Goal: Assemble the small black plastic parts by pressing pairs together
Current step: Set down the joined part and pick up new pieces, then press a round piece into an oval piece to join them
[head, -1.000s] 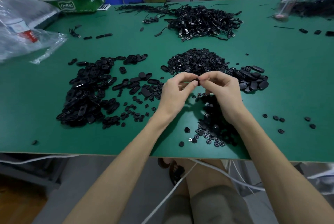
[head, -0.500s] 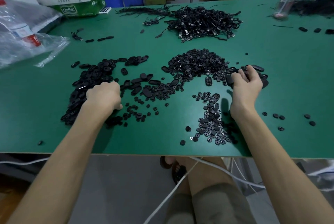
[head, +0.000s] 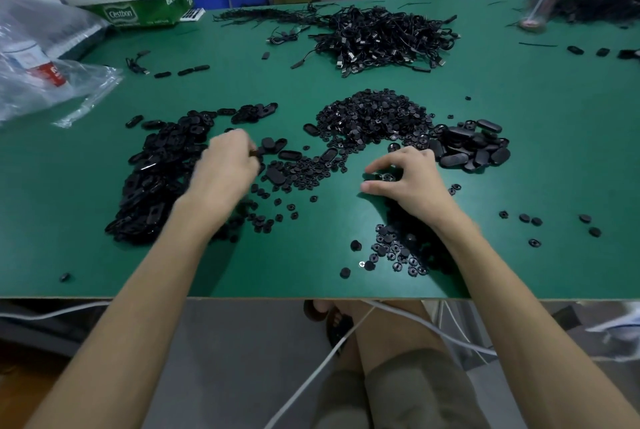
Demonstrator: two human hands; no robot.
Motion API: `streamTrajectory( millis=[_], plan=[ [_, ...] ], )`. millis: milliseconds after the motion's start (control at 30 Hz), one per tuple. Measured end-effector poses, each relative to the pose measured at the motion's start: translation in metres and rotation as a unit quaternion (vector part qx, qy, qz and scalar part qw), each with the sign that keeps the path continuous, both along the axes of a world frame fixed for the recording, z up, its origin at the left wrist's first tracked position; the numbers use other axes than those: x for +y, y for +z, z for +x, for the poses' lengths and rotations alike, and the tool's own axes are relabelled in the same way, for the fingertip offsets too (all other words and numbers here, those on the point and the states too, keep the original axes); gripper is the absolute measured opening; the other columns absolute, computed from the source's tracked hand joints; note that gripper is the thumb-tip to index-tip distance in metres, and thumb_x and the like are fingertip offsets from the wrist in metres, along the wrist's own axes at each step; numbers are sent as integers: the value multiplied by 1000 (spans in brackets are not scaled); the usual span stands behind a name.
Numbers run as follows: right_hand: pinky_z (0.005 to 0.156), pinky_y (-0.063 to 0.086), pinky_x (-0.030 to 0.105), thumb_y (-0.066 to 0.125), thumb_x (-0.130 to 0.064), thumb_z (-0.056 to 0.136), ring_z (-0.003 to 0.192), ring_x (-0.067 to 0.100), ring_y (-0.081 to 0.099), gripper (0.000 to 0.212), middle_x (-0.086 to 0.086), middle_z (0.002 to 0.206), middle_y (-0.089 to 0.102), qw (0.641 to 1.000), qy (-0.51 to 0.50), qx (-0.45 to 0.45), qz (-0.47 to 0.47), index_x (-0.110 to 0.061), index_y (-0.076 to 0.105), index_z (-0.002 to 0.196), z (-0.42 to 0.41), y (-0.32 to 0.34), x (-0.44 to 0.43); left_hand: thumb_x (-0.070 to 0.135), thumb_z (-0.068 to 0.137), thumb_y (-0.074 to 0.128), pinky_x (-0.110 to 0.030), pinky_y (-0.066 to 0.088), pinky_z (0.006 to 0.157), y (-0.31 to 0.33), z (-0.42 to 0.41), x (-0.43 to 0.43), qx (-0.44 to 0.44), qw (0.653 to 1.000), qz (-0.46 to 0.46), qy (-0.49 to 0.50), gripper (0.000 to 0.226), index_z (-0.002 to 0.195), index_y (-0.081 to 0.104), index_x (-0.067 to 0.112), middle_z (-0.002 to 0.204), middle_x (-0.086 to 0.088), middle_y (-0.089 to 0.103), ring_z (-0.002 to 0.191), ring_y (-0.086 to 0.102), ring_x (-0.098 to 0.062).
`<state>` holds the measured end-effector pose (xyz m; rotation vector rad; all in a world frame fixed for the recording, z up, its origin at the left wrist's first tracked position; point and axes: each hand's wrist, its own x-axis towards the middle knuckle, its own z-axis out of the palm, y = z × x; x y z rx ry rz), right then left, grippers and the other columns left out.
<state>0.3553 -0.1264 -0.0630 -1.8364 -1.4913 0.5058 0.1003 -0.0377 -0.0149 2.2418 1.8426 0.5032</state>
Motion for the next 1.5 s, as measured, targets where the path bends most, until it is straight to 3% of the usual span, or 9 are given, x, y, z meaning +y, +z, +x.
streamTrajectory(
  millis=[67, 233, 433, 533, 633, 833, 1100, 1333, 1500],
  plan=[
    [104, 34, 43, 86, -45, 77, 117, 23, 36, 32, -2, 107, 58, 1000, -7, -20, -16, -29, 78, 104, 0, 1, 1, 6, 102, 59, -22, 54, 66, -6, 24, -9, -146, 986, -41, -67, 16, 117, 65, 8, 105, -4, 69, 80, 69, -11],
    [105, 35, 47, 83, -41, 82, 115, 28, 46, 18, 1, 102, 65, 999, -11, -45, -9, -29, 76, 93, -1, 2, 2, 0, 98, 64, -30, 60, 60, -30, 80, -31, -409, 887, -107, -187, 18, 113, 73, 3, 98, -14, 75, 79, 72, -15],
    [103, 34, 45, 72, -36, 94, 115, 31, 46, 19, 6, 109, 65, 998, -12, -60, 0, -20, 77, 103, 3, -4, 5, 5, 100, 65, -27, 57, 60, -51, 114, -32, -543, 820, -142, -115, 19, 117, 72, 5, 100, -10, 74, 78, 74, -17],
    [95, 28, 39, 65, -34, 100, 113, 27, 42, 16, 1, 106, 64, 998, -17, -53, 14, -20, 72, 99, 2, -6, 6, 6, 99, 66, -23, 53, 52, -56, 116, -30, -566, 808, -119, -113, 17, 115, 71, 7, 99, -10, 73, 77, 75, -15],
    [103, 36, 46, 61, -26, 103, 108, 29, 54, 13, -4, 90, 67, 999, -7, -7, 47, -17, 65, 95, 1, -7, 6, 6, 99, 66, -21, 49, 50, -61, 113, -29, -582, 801, -107, -96, 19, 117, 72, 9, 95, -7, 72, 74, 72, -13],
    [81, 49, 33, 64, -17, 101, 83, 17, 67, 9, -8, 79, 72, 985, -16, 101, 138, -17, 63, 93, 1, -4, 1, -5, 96, 64, -26, 59, 69, -65, 113, -28, -531, 833, -98, -121, 37, 126, 72, 15, 88, 13, 72, 67, 62, -1],
    [80, 51, 18, 76, -12, 92, 85, 5, 71, 14, 0, 91, 78, 966, 5, 214, 145, -13, 71, 105, 5, -5, 3, 0, 95, 69, -19, 55, 67, -66, 112, -29, -534, 832, -99, -115, 28, 122, 74, 7, 100, -2, 78, 84, 72, -7],
    [79, 56, 32, 77, -14, 91, 82, 10, 68, 7, 3, 88, 77, 961, 6, 231, 153, -20, 76, 94, 6, -6, 4, 1, 94, 70, -17, 54, 66, -67, 112, -28, -524, 838, -97, -116, 29, 122, 74, 7, 98, -3, 78, 82, 71, -6],
    [69, 55, 27, 74, -12, 94, 78, 9, 68, 6, 4, 85, 77, 949, 17, 275, 150, -17, 75, 98, 5, -5, 3, 2, 95, 70, -17, 54, 65, -67, 113, -29, -519, 841, -95, -115, 28, 122, 73, 7, 97, -4, 76, 81, 70, -5]
  ],
)
